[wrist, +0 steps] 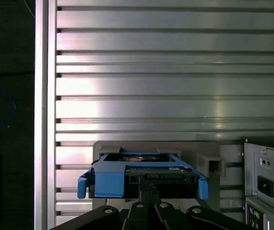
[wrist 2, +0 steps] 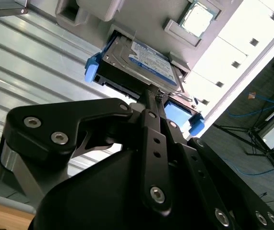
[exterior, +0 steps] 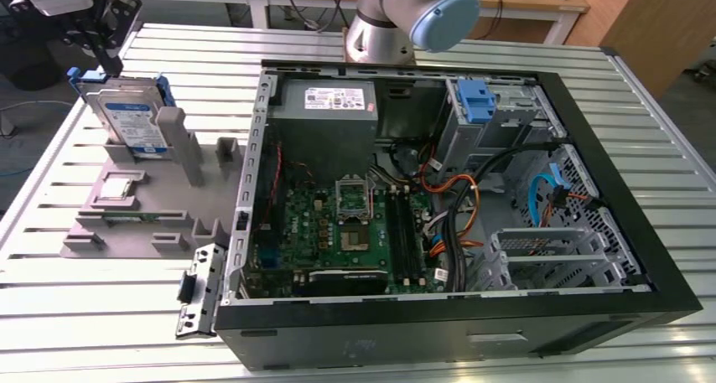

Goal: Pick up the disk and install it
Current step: 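Pick up the disk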

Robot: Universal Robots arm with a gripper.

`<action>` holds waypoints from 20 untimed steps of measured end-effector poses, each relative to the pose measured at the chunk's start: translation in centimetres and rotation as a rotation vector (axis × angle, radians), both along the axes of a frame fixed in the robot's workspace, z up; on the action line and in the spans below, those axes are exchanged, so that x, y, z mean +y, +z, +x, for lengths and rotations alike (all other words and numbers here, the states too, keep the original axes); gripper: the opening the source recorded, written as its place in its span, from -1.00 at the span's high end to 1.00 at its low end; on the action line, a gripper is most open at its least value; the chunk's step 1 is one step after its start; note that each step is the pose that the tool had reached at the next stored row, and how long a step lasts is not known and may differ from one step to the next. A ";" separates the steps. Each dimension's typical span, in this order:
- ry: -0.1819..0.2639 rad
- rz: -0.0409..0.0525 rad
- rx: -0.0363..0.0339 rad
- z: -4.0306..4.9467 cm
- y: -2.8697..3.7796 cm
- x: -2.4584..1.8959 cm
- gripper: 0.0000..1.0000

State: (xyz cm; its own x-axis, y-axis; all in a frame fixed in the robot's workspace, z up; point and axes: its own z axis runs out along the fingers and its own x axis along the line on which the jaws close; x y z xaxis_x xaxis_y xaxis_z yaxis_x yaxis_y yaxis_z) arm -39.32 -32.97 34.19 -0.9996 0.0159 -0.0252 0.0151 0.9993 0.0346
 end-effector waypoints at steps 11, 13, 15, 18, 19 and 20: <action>0.020 0.0001 0.0000 0.00 0.00 0.00 0.80; 0.023 0.0001 0.0000 0.00 0.00 0.00 0.80; 0.026 0.0001 0.0000 0.00 0.00 0.00 0.80; 0.032 0.0001 0.0000 0.00 0.00 0.00 0.80; 0.033 0.0001 0.0000 0.00 0.00 0.00 0.80; 0.035 0.0001 0.0000 0.00 0.00 0.00 0.80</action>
State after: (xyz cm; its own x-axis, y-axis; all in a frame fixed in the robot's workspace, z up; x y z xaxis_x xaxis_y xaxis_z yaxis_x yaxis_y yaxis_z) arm -39.32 -32.97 34.19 -0.9995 -0.0189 -0.0252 -0.0198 0.9992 0.0347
